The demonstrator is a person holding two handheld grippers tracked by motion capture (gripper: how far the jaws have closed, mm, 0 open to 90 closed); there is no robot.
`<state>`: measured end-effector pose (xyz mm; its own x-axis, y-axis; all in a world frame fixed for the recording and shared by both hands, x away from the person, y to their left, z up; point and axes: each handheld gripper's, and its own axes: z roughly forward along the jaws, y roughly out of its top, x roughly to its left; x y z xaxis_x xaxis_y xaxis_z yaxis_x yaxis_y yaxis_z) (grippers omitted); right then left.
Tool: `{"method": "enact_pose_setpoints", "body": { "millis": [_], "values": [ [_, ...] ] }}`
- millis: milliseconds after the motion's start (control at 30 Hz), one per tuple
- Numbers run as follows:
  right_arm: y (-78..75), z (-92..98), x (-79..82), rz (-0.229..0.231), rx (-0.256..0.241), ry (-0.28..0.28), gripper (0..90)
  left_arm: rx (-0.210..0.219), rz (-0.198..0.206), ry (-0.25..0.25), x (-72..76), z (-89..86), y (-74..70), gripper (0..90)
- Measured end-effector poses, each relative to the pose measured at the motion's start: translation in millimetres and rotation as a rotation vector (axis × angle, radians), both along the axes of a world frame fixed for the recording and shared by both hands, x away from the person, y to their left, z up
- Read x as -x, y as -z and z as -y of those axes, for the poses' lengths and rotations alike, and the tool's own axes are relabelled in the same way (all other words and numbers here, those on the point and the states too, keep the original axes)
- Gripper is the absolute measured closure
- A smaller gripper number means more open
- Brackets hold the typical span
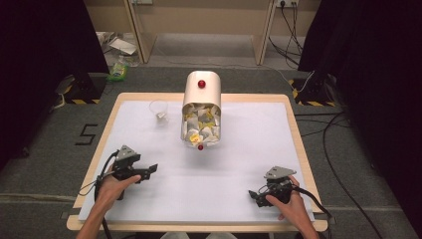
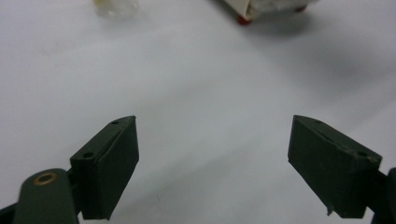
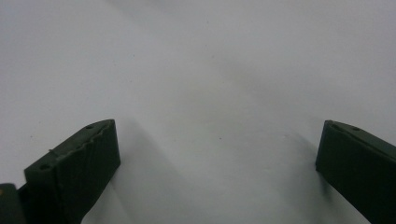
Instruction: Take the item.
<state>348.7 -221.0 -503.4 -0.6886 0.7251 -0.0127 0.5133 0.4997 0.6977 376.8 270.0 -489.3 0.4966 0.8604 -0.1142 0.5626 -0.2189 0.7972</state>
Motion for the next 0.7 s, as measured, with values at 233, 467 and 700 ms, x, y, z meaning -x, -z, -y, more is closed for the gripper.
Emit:
{"method": "enact_pose_setpoints", "body": {
  "millis": [233,467,700],
  "values": [
    [0.0,0.1,-0.1,0.001,0.001,0.0,0.3,-0.029,-0.012,0.034,16.3,11.2,7.5,15.8],
    [0.0,0.1,-0.1,0.001,0.001,0.0,0.3,-0.032,-0.033,0.024,25.6,12.1,16.2,15.8],
    [0.0,0.1,-0.1,0.001,0.001,0.0,0.3,-0.04,0.002,0.02,45.4,10.9,17.4,16.3]
  ]
}}
